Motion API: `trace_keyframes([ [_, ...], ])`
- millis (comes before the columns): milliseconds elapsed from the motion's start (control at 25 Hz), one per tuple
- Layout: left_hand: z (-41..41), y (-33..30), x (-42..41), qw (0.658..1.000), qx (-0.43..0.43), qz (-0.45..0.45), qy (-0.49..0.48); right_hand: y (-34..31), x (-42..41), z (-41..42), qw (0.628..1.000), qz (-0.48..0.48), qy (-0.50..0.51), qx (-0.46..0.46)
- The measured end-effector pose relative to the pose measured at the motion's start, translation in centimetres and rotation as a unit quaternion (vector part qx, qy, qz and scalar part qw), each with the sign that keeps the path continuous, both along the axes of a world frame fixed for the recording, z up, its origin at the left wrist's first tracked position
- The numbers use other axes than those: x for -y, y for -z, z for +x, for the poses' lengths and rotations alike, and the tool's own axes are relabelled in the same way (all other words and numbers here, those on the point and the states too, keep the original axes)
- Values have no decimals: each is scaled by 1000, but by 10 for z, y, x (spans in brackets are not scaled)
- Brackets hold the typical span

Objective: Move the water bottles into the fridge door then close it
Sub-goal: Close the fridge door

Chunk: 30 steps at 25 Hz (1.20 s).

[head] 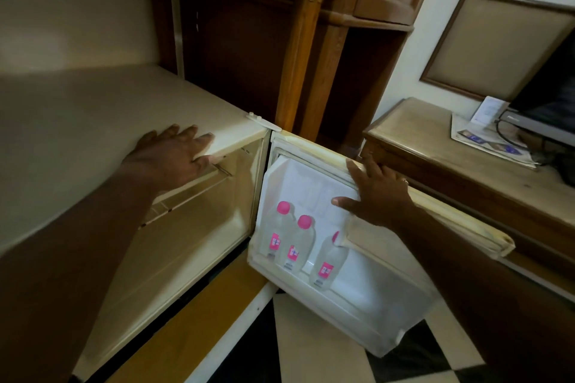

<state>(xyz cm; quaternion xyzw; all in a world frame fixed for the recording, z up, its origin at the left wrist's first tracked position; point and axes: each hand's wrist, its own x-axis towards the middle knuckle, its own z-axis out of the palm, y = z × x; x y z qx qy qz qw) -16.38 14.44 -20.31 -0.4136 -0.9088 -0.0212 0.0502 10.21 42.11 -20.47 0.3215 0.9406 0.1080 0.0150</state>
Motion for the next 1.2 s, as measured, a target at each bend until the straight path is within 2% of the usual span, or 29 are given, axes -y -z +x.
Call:
trace_keyframes([
  [240,13,-7,7,999,43,17,-26,-7,18,9,996,-80,-39,-1],
  [440,24,-5,35,992,95,44,-64,-14,63,12,984,-146,-84,61],
  [560,32,-7,54,989,115,52,-79,-15,104,13,975,-177,-131,35],
  [680,30,-8,89,977,116,79,-159,-8,145,-4,963,-207,-171,-13],
  [840,40,-12,135,954,127,109,-251,-3,188,-46,960,-193,-201,-29],
  [1120,67,-14,136,941,178,66,-280,-2,236,-118,946,-186,-261,-57],
  [1200,72,-13,134,941,167,56,-288,-4,243,-132,943,-174,-275,-65],
])
